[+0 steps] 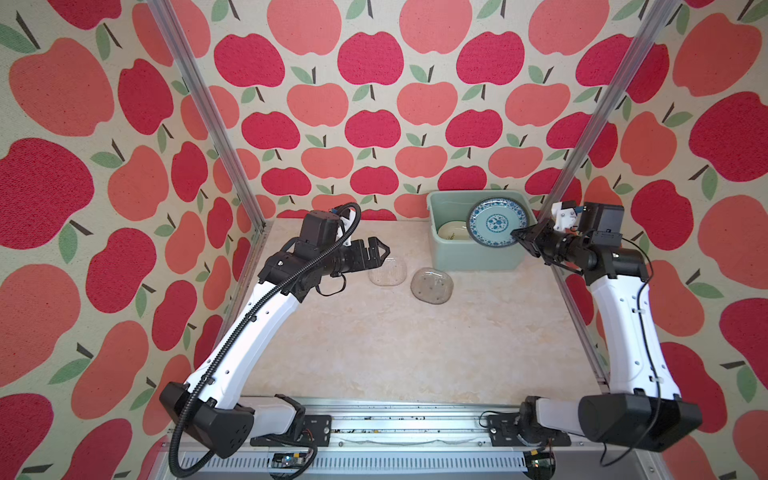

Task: Place the plates into the plastic bin on the countertop
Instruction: 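Lift the blue floral plate upright and carry it to the bin with the right gripper, then lower the blue floral plate onto the stack and open the right gripper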

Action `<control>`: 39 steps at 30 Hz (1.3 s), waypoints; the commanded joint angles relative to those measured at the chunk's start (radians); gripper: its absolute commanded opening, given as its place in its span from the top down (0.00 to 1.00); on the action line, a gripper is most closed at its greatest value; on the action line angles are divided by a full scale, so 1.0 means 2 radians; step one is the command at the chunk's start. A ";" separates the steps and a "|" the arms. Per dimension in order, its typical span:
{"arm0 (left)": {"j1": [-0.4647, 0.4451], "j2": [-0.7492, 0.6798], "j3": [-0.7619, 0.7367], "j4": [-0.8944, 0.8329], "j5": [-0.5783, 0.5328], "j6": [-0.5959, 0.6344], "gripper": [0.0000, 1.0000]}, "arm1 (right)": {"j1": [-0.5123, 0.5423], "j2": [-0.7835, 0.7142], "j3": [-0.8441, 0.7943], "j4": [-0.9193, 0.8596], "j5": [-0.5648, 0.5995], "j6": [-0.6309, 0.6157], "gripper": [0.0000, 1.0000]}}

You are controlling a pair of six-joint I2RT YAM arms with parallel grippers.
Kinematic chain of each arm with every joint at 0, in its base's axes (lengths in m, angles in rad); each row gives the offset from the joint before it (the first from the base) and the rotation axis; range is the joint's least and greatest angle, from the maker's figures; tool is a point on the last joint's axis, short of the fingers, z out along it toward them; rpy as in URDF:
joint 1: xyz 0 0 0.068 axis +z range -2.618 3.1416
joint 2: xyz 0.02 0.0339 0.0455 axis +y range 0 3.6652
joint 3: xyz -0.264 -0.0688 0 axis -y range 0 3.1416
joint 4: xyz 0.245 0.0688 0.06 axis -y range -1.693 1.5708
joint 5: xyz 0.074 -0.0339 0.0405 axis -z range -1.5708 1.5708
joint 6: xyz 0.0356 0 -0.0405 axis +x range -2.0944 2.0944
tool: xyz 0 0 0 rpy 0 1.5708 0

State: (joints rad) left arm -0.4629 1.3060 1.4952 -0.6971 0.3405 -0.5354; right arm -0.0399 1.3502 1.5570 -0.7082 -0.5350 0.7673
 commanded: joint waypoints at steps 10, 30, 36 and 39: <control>0.020 -0.025 -0.051 0.021 0.028 -0.035 0.01 | 0.033 0.231 0.207 0.033 0.047 -0.004 1.00; 0.014 0.143 0.055 0.024 0.038 -0.057 0.01 | 0.041 0.494 0.425 -0.100 0.022 -0.205 1.00; 0.003 0.179 0.081 0.016 0.034 -0.061 0.01 | 0.042 0.522 0.415 -0.104 0.009 -0.231 1.00; -0.002 0.194 0.094 0.007 0.034 -0.061 0.01 | 0.042 0.538 0.415 -0.106 0.007 -0.238 1.00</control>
State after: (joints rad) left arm -0.4599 1.6684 1.6440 -0.6628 0.4267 -0.6426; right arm 0.0391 2.3936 2.3734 -0.8963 -0.4866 0.3416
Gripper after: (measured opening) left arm 0.992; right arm 0.096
